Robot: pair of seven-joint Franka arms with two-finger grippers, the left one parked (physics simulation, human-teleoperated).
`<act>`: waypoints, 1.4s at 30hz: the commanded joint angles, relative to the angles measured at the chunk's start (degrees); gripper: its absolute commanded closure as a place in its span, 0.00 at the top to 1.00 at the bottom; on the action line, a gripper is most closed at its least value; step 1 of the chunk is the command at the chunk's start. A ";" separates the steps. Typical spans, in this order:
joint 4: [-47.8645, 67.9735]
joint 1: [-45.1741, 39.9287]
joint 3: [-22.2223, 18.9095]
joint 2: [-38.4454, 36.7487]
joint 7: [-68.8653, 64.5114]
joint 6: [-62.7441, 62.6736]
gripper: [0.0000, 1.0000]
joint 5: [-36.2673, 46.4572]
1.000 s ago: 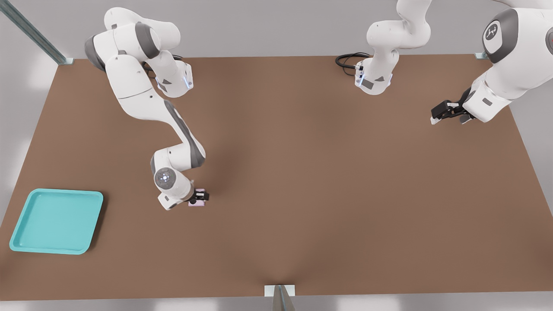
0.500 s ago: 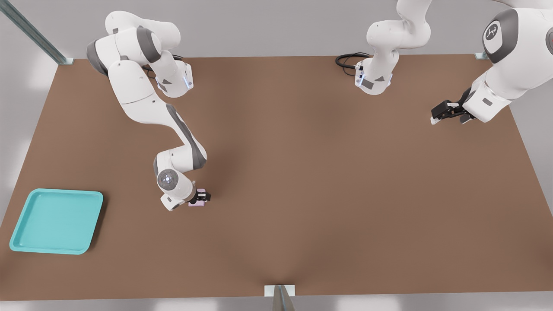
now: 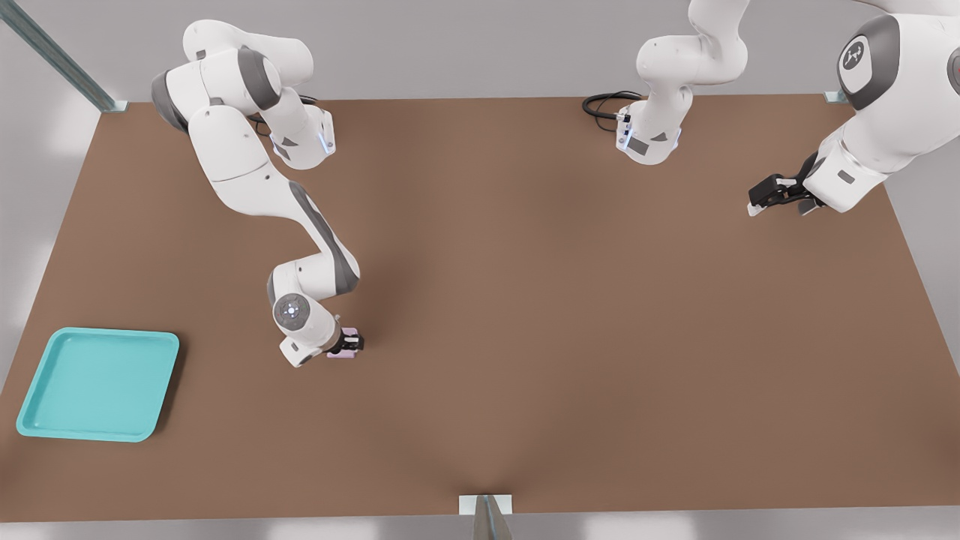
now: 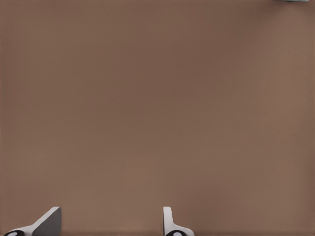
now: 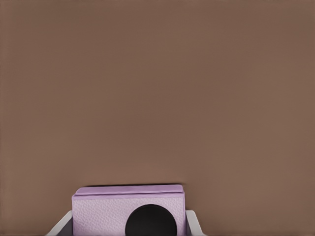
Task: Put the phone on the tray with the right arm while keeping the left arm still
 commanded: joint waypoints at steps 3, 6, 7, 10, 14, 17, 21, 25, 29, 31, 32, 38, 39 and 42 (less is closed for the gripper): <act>0.03 -0.03 0.00 -1.32 -0.91 -1.30 0.83 0.05; -0.14 -1.25 0.09 -4.40 -2.84 -3.50 0.82 0.05; -0.14 -3.19 0.44 -6.15 -4.86 -5.61 0.82 0.05; -1.81 -7.94 0.53 -11.17 -10.66 -9.39 0.81 0.05; -2.52 -13.65 0.53 -14.51 -18.75 -13.69 0.78 0.14; -2.43 -19.10 0.53 -16.79 -26.74 -15.98 0.78 0.14; -2.17 -29.47 0.71 -17.50 -41.95 -16.77 0.77 0.23; 1.00 -38.70 0.71 -14.33 -55.67 -15.72 0.77 0.41; 7.49 -44.24 0.62 -9.15 -66.03 -14.40 0.77 0.58; 15.23 -45.47 0.09 -3.53 -72.72 -15.10 0.77 3.48; 18.66 -45.82 0.09 -1.07 -74.21 -15.72 0.77 3.57; 22.27 -45.91 -0.08 3.77 -74.83 -16.16 0.87 3.48; 22.27 -45.82 -0.08 3.68 -74.57 -16.07 0.95 3.57; 22.27 -45.03 0.53 2.55 -73.42 -16.60 1.00 3.48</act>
